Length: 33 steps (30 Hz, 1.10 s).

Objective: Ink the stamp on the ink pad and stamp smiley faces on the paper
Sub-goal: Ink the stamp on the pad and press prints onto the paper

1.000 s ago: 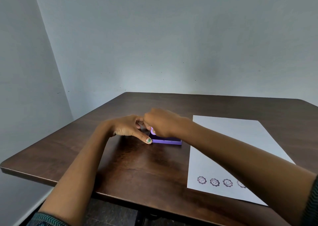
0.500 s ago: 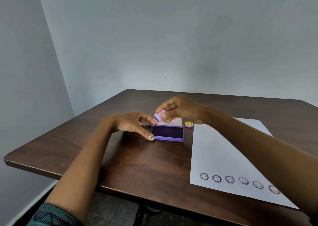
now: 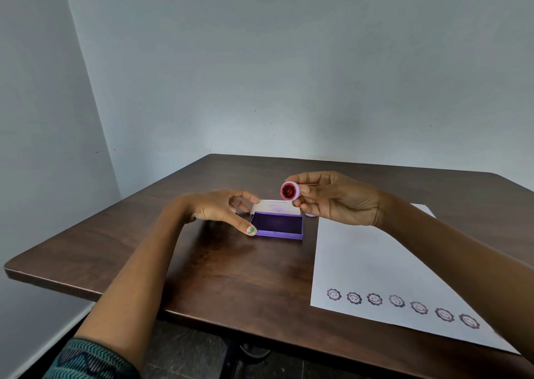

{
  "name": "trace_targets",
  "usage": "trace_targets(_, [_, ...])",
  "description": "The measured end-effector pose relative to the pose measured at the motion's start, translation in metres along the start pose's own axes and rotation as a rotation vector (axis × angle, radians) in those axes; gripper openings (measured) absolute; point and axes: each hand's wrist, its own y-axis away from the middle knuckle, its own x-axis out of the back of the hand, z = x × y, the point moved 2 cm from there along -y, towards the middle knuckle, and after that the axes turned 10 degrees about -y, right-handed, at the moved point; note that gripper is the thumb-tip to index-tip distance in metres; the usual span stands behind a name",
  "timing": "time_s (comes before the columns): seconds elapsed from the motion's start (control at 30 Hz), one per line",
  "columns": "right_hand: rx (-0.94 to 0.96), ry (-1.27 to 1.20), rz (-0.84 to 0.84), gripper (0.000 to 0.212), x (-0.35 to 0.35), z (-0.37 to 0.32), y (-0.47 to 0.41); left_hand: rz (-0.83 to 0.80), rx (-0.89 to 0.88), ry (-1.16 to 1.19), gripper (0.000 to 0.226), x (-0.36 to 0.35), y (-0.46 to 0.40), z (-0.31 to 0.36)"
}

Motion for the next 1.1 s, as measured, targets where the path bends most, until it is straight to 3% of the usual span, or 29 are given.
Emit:
trace_targets(0.23, [0.045,0.071,0.051,0.024,0.006,-0.009,0.021,0.118,0.047,-0.02,0.109,-0.001,-0.002,0.002])
trace_targets(0.4, [0.074,0.098,0.111,0.02,0.022,-0.022,0.05,0.281,0.037,-0.029,0.106,-0.003,-0.004,0.019])
trace_targets(0.5, [0.076,0.135,0.172,0.021,0.034,-0.031,0.071,0.384,0.024,-0.207,0.106,-0.009,-0.004,0.044])
trace_targets(0.67, [0.045,0.252,0.297,0.022,0.044,-0.043,0.102,0.226,-0.17,-0.292,0.084,-0.036,-0.008,0.11])
trace_targets(0.83, [0.036,0.581,0.538,0.007,0.039,-0.051,0.133,0.026,-0.312,-0.282,0.053,-0.066,-0.024,0.159])
trace_targets(1.0, [-0.024,0.818,0.586,0.01,0.026,-0.049,0.159,-0.082,-0.351,-0.438,0.052,-0.096,-0.033,0.165])
trace_targets(1.1, [-0.039,0.863,0.572,0.008,0.02,-0.048,0.173,-0.08,-0.346,-0.388,0.055,-0.098,-0.031,0.161])
